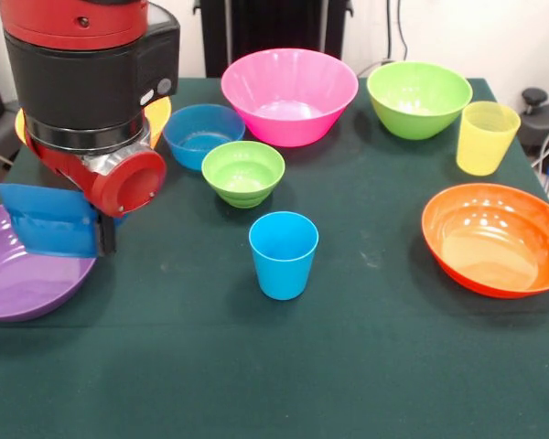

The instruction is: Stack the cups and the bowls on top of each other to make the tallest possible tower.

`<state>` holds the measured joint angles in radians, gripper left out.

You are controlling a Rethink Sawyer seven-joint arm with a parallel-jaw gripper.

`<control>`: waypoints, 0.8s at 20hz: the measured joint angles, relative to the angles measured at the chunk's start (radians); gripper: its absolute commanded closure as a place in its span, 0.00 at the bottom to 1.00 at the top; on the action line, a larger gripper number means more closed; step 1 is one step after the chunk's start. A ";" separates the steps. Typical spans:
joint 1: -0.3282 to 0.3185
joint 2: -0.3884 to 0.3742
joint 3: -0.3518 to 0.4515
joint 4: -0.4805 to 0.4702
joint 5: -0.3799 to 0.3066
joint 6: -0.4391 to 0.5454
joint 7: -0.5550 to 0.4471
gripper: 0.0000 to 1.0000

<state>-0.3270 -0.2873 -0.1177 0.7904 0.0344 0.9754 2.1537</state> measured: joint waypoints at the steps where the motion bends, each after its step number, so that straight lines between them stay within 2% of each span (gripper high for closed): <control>1: -0.002 -0.003 0.004 0.002 -0.002 -0.002 -0.002 1.00; 9: -0.042 -0.033 0.037 -0.002 -0.050 -0.018 -0.105 1.00; 11: -0.043 -0.020 0.039 -0.057 -0.059 0.017 -0.140 1.00; 16: -0.037 0.017 0.049 -0.170 -0.059 0.116 -0.151 1.00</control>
<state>-0.3643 -0.2707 -0.0686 0.6208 -0.0248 1.0909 2.0023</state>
